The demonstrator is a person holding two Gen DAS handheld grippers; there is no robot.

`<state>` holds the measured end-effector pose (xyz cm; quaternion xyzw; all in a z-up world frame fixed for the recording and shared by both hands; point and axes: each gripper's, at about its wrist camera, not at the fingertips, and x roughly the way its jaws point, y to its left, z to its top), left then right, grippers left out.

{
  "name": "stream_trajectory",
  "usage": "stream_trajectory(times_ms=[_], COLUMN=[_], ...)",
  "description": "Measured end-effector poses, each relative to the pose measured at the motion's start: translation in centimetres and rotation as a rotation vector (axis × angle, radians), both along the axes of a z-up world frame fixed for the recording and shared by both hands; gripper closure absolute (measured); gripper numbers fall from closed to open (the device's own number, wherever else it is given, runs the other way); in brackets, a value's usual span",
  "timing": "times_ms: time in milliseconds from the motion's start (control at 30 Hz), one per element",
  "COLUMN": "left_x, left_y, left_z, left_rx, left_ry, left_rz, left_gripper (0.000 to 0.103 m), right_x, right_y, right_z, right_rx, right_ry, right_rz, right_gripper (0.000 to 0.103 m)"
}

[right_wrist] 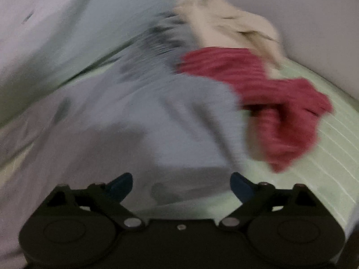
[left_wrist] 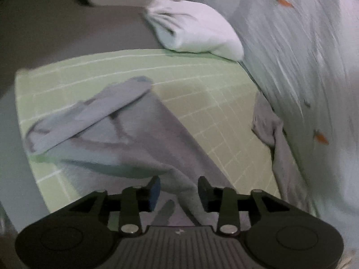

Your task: Fold clothes

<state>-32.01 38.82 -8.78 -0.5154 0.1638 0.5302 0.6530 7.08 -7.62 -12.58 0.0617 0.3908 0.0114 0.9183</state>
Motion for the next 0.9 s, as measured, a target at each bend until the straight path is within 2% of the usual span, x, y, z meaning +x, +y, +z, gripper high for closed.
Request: stream_trajectory(times_ms=[67,167,233,333,433,500,600,700,900], left_x=[1.4,3.2,4.2,5.7,7.7,8.8,8.6,7.6,4.3], left_y=[0.5,1.3,1.9,2.7,3.4,3.6,3.0,1.8,-1.6], left_z=[0.2,0.3,0.3,0.1,-0.6,-1.6,-2.6,-3.1,-3.1], left_rx=[0.025,0.05,0.06,0.068,0.072,0.044,0.018,-0.013,-0.109], left_ry=[0.047,0.093,0.115,0.114,0.171,0.215,0.255,0.254,0.222], left_rz=[-0.048,-0.095,-0.121,-0.152,-0.217,-0.239,-0.252,-0.265,-0.257], left_gripper=[0.057,0.056,0.056,0.056,0.053,0.053,0.053,0.053,0.052], right_x=[-0.1,0.0,0.1,0.3,0.7,0.9,0.9,0.9,1.0], right_y=[-2.0,-3.9,-4.3,-4.0,-2.7,-1.6,-0.5,0.3,0.3], right_z=[0.2,-0.2,-0.7,-1.2,-1.4,-1.4,-1.3,-1.0,-1.1], right_rx=[0.029,0.063,0.076,0.095,0.056,0.016,-0.017,-0.048,-0.066], right_ry=[0.006,0.038,0.059,0.086,0.088,0.089,0.084,0.078,0.095], right_rz=[-0.077,-0.133,-0.14,-0.125,-0.076,-0.037,0.005,0.041,0.052], right_gripper=[0.012,0.013,0.018,0.028,0.029,0.03,0.029,0.024,0.023])
